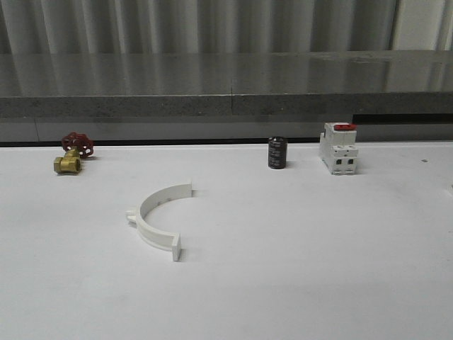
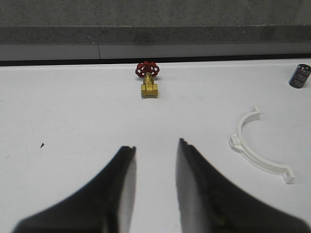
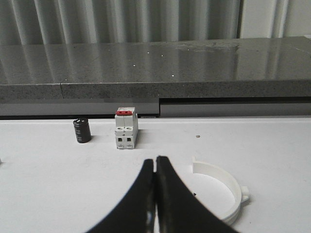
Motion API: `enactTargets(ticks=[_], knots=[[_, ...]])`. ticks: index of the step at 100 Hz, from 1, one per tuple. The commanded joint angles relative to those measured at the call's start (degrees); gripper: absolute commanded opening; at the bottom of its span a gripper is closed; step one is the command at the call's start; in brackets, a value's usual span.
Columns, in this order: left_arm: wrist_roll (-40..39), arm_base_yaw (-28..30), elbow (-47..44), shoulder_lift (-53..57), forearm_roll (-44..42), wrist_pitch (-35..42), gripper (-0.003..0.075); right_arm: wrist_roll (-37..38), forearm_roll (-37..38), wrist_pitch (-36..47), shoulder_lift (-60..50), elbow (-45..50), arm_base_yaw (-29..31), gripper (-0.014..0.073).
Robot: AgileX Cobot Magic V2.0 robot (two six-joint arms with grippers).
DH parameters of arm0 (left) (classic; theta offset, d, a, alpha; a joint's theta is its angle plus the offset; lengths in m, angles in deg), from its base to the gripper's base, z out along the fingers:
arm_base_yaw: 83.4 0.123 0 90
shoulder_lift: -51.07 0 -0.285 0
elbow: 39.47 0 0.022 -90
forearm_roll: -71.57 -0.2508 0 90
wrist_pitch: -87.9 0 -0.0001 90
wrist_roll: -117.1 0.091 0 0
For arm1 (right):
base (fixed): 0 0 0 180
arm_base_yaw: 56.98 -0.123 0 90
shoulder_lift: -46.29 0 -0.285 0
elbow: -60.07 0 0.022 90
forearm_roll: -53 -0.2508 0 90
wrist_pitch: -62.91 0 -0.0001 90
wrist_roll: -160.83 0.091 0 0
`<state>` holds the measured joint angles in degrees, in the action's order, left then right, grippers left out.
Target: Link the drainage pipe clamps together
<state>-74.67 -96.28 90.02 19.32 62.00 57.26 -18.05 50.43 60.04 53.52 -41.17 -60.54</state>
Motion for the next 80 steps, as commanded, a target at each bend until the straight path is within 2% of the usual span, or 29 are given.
enactTargets(ticks=[1,25,42,65,80], knots=[[-0.08,-0.27,1.57,-0.26,0.05,4.38,-0.001,-0.15,-0.31,5.75,-0.82,-0.93,0.25,-0.0066],[-0.08,-0.27,1.57,-0.26,0.05,4.03,-0.0021,-0.15,-4.47,5.54,-0.76,-2.82,0.25,-0.0066],[-0.08,-0.27,1.57,-0.26,0.05,4.03,-0.0021,-0.15,-6.11,-3.08,1.41,-10.51,0.25,-0.0066],[-0.08,-0.27,1.57,-0.26,0.05,4.03,-0.0021,-0.2,-5.55,-19.62,18.46,-25.92,0.25,-0.0066],[-0.08,-0.27,1.57,-0.26,0.05,4.03,-0.0021,-0.2,-5.55,-26.06,32.03,-35.23,0.25,-0.0066]])
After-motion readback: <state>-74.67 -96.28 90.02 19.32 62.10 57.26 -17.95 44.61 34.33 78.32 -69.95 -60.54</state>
